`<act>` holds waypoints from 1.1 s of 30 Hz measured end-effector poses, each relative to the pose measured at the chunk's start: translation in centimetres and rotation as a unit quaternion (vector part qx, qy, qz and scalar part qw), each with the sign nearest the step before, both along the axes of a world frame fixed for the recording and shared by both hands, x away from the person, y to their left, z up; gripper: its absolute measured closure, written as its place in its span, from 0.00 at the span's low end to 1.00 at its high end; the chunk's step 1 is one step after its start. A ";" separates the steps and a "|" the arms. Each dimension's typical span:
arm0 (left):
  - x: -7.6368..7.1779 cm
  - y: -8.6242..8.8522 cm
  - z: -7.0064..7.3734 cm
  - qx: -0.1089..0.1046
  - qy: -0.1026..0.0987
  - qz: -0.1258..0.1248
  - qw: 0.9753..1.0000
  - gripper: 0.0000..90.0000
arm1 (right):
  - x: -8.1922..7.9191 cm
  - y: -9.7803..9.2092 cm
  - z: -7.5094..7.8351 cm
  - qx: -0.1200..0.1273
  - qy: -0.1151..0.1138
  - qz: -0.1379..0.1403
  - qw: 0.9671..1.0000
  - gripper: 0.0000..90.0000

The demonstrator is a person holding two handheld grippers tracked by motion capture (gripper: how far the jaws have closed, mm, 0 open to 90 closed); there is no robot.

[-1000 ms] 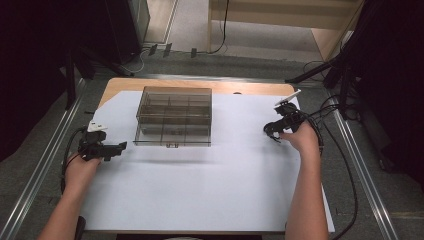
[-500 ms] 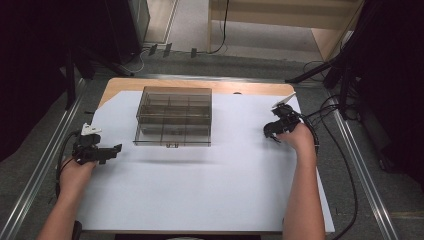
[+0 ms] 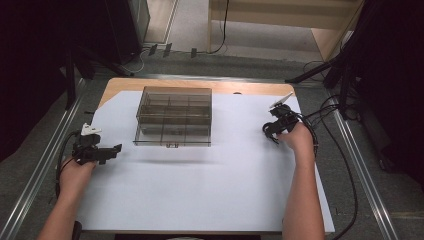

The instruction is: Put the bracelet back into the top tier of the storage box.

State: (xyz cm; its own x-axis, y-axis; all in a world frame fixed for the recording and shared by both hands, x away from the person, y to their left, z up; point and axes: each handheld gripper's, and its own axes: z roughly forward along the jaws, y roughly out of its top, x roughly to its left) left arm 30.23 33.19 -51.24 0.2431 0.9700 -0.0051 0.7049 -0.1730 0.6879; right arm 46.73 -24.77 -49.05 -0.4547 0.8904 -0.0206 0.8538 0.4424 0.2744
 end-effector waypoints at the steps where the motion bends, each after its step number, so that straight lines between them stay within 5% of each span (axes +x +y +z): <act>1: 0.0 0.0 0.0 0.000 0.000 0.001 1.000 0.18 | 0.0 0.1 0.0 -0.001 0.001 0.000 1.000 0.48; 11: 0.0 0.0 0.0 -0.002 0.000 0.001 1.000 0.18 | -0.2 0.6 0.3 0.004 0.010 -0.003 1.000 0.79; 17: 0.0 0.2 0.0 -0.004 0.000 0.003 1.000 0.18 | -0.1 0.8 0.4 0.001 0.014 -0.016 1.000 0.82; 33: 0.1 0.3 -0.1 -0.005 0.002 0.003 1.000 0.18 | 0.1 0.5 0.7 0.040 0.032 -0.047 0.998 0.87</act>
